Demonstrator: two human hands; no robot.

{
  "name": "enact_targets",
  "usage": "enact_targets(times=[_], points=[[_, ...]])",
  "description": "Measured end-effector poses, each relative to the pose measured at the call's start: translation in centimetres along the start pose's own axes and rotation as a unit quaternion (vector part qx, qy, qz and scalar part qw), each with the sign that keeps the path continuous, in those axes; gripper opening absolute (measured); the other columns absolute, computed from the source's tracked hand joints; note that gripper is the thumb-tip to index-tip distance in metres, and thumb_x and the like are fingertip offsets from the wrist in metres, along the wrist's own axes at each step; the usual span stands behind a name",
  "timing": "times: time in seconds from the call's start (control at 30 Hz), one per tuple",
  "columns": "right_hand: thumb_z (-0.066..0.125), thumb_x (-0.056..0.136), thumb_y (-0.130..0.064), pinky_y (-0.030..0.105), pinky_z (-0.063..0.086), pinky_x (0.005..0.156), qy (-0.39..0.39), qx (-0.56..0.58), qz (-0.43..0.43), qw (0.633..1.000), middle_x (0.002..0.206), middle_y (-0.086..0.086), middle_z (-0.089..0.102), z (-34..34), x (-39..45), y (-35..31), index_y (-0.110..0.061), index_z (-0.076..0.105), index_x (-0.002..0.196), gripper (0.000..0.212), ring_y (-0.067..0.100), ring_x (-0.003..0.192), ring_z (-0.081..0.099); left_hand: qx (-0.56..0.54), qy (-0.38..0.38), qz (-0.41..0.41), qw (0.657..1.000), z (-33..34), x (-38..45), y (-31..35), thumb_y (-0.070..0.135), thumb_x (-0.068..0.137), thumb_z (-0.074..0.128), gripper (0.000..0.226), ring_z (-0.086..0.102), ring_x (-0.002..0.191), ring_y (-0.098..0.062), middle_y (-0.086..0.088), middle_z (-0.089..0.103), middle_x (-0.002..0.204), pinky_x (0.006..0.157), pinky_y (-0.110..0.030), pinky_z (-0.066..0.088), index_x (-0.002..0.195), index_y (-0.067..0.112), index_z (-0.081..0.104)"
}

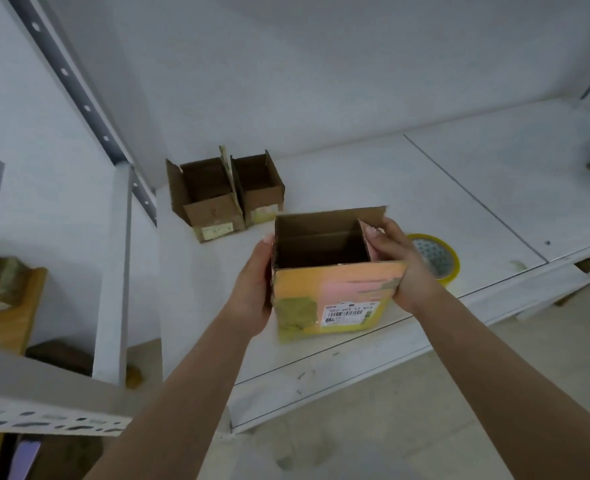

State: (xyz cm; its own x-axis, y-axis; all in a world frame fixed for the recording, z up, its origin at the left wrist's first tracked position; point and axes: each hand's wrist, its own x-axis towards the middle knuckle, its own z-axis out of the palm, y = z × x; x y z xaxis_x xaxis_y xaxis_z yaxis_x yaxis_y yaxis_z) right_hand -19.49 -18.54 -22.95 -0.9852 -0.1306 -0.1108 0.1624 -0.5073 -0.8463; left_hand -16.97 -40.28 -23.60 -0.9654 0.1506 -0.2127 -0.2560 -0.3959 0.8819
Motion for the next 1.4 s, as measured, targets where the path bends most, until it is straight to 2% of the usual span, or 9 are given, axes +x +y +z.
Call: enact_targets(times=[0.33, 0.47, 0.57, 0.67, 0.83, 0.97, 1.1, 1.2, 1.4], points=[[0.067, 0.079, -0.006, 0.029, 0.056, 0.078, -0.044, -0.134, -0.032, 0.99, 0.121, 0.015, 0.062, -0.9, -0.4, 0.0, -0.02, 0.04, 0.138, 0.067, 0.025, 0.107, 0.066, 0.057, 0.066, -0.014, 0.996, 1.1, -0.6, -0.9, 0.015, 0.089, 0.065, 0.024, 0.068, 0.085, -0.02, -0.01, 0.065, 0.101, 0.064, -0.028, 0.055, 0.111, 0.011, 0.057], [0.071, 0.076, -0.008, 0.032, 0.057, 0.07, -0.025, -0.157, -0.076, 0.984, 0.11, 0.012, 0.063, -1.3, -0.8, 0.1, -0.029, 0.045, 0.128, 0.062, 0.022, 0.093, 0.067, 0.051, 0.045, 0.067, 0.995, 1.0, -0.8, -0.7, 0.008, 0.092, 0.058, 0.035, 0.065, 0.092, -0.023, -0.012, 0.062, 0.108, 0.075, -0.038, 0.058, 0.123, 0.019, 0.048], [0.073, 0.083, -0.027, 0.028, 0.053, 0.073, 0.001, -0.171, -0.12, 0.978, 0.1, 0.003, 0.064, -1.0, -1.5, 0.4, -0.022, 0.058, 0.1, 0.024, 0.016, 0.091, 0.063, 0.06, 0.056, 0.159, 0.984, 1.2, -1.1, -0.9, 0.019, 0.088, 0.059, 0.029, 0.061, 0.102, -0.023, -0.007, 0.061, 0.112, 0.086, -0.041, 0.054, 0.116, 0.017, 0.053], [0.067, 0.084, -0.047, 0.024, 0.053, 0.064, 0.054, -0.113, -0.114, 0.986, 0.081, 0.001, 0.065, -0.5, -2.0, 0.8, -0.014, 0.06, 0.079, 0.034, 0.015, 0.075, 0.065, 0.083, 0.107, 0.155, 0.979, 1.8, -1.6, -0.7, 0.052, 0.088, 0.056, 0.032, 0.061, 0.103, -0.018, 0.011, 0.065, 0.103, 0.089, -0.043, 0.052, 0.106, 0.026, 0.063], [0.055, 0.098, -0.021, 0.024, 0.053, 0.062, 0.118, -0.117, -0.102, 0.981, 0.07, -0.005, 0.069, -0.5, -1.7, 0.9, -0.021, 0.071, 0.061, 0.04, 0.01, 0.067, 0.066, 0.162, 0.049, 0.175, 0.97, 1.4, -2.6, -0.1, 0.087, 0.074, 0.033, 0.079, 0.043, 0.135, -0.027, 0.0, 0.051, 0.14, 0.109, -0.06, 0.033, 0.123, 0.031, 0.057], [0.044, 0.102, -0.033, 0.032, 0.054, 0.074, 0.137, -0.116, -0.087, 0.98, 0.08, 0.005, 0.072, -0.5, -1.8, 1.0, -0.019, 0.073, 0.067, 0.048, 0.021, 0.079, 0.067, 0.297, 0.059, 0.181, 0.936, 1.8, -3.3, -0.3, 0.054, 0.08, 0.068, 0.052, 0.047, 0.129, -0.015, 0.006, 0.049, 0.137, 0.104, -0.045, 0.045, 0.126, 0.032, 0.055], [0.045, 0.1, -0.043, 0.033, 0.054, 0.08, 0.101, -0.148, -0.047, 0.983, 0.091, 0.001, 0.074, -1.0, -2.1, 0.4, -0.022, 0.075, 0.075, 0.044, 0.017, 0.087, 0.069, 0.338, 0.11, 0.167, 0.92, 2.7, -2.7, 0.0, 0.017, 0.087, 0.071, 0.042, 0.049, 0.122, -0.011, 0.008, 0.051, 0.131, 0.102, -0.031, 0.046, 0.122, 0.032, 0.054], [0.068, 0.09, -0.02, 0.029, 0.051, 0.082, 0.08, -0.295, -0.121, 0.944, 0.092, -0.01, 0.072, -1.2, -2.6, 0.6, -0.028, 0.071, 0.086, 0.01, 0.009, 0.088, 0.065, 0.466, 0.123, 0.147, 0.864, 3.2, -2.4, 0.9, 0.019, 0.086, 0.07, 0.049, 0.043, 0.129, -0.02, 0.004, 0.048, 0.134, 0.106, -0.045, 0.042, 0.13, 0.027, 0.049], [0.069, 0.089, -0.02, 0.038, 0.054, 0.09, 0.138, -0.376, -0.158, 0.903, 0.105, 0.004, 0.072, -0.7, -3.2, 1.2, -0.017, 0.065, 0.118, 0.029, 0.017, 0.098, 0.068, 0.742, 0.047, 0.195, 0.639, 6.8, -1.5, 0.7, 0.042, 0.099, 0.041, 0.057, -0.005, 0.15, -0.028, -0.007, 0.012, 0.162, 0.116, -0.057, 0.002, 0.151, 0.024, 0.026]])
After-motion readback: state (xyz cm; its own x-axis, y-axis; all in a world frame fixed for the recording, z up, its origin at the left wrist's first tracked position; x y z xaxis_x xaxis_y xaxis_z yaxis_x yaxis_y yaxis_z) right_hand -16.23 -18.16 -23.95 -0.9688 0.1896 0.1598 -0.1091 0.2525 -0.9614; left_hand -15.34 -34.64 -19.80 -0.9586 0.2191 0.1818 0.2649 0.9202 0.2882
